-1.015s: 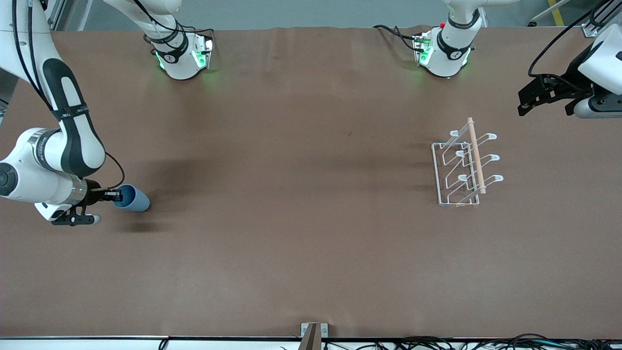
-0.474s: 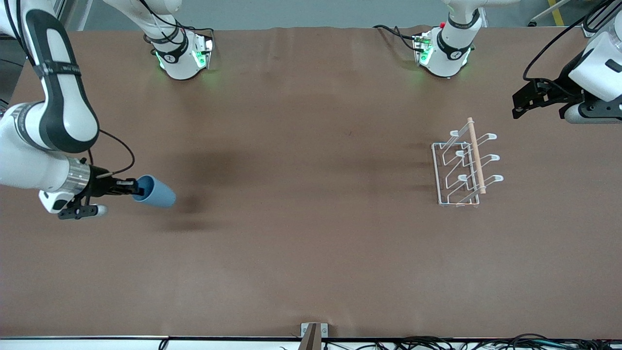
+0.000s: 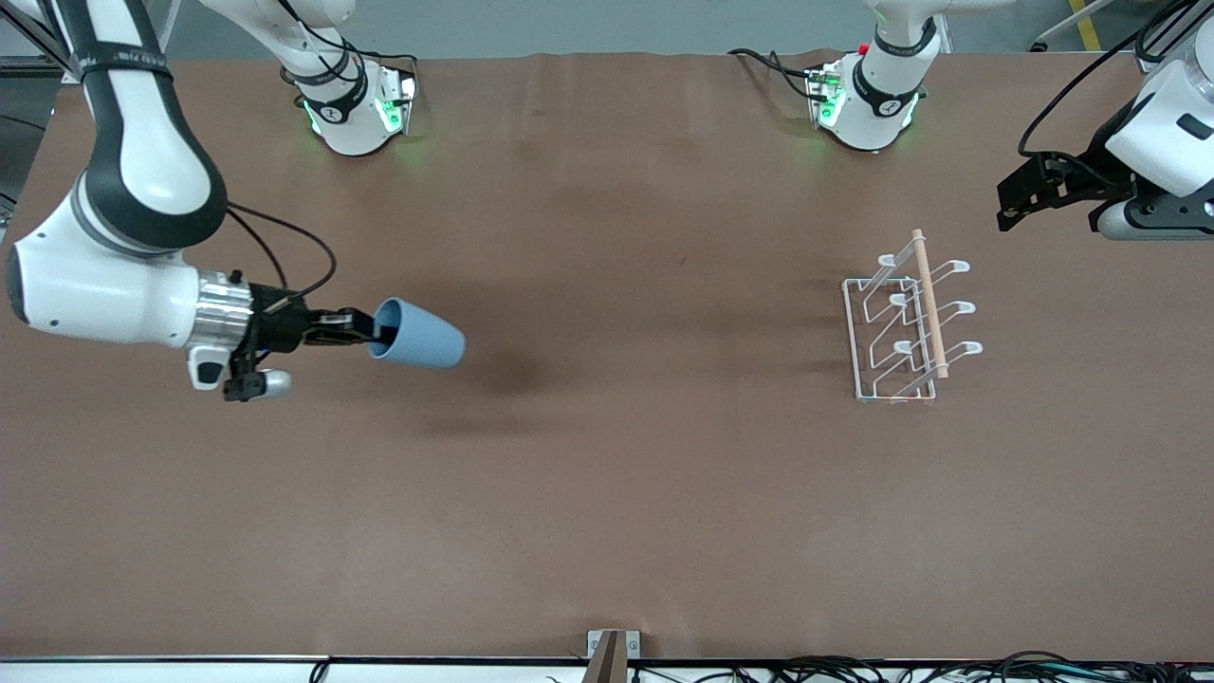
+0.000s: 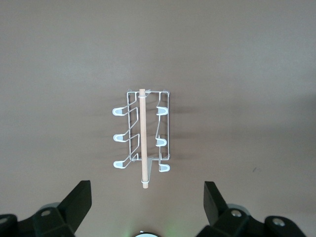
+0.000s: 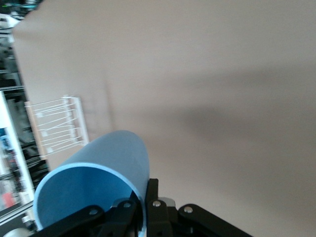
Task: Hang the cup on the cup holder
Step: 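Lift the blue cup with the right gripper toward the table middle, then hold the cup with the right gripper while the left gripper reaches it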
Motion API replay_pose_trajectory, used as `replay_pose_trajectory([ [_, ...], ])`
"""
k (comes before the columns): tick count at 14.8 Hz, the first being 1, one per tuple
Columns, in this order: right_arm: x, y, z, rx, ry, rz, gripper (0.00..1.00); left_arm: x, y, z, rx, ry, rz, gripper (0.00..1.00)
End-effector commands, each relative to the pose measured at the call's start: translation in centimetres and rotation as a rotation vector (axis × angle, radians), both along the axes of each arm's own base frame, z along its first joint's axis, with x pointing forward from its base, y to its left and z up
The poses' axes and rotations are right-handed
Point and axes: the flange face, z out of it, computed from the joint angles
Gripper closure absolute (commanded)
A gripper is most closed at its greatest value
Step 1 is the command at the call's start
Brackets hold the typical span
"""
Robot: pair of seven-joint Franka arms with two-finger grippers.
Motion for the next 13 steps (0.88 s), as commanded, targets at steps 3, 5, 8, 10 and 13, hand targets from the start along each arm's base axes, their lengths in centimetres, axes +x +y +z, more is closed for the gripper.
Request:
replay_pose_trajectory([
  [3, -1.9, 8.9, 3.2, 0.147, 0.019, 0.061, 0.98, 0.5, 0.3, 0.3, -0.012, -0.001, -0.018, 0.00],
  [5, -3.0, 12.1, 3.6, 0.212, 0.037, 0.083, 0.98, 0.0, -1.3, 0.8, -0.012, -0.010, -0.045, 0.00],
  [8, -3.3, 15.2, 4.2, 0.284, 0.050, 0.103, 0.98, -1.5, -7.6, 0.8, -0.013, -0.010, -0.166, 0.00],
  [10, -3.4, 15.9, 4.5, 0.312, 0.056, 0.100, 0.98, -3.1, -12.5, 0.7, -0.019, -0.006, -0.262, 0.00],
  [13, -3.3, 16.4, 4.0, 0.314, 0.065, 0.105, 0.98, -6.4, -19.1, 1.0, -0.115, 0.021, -0.384, 0.00],
])
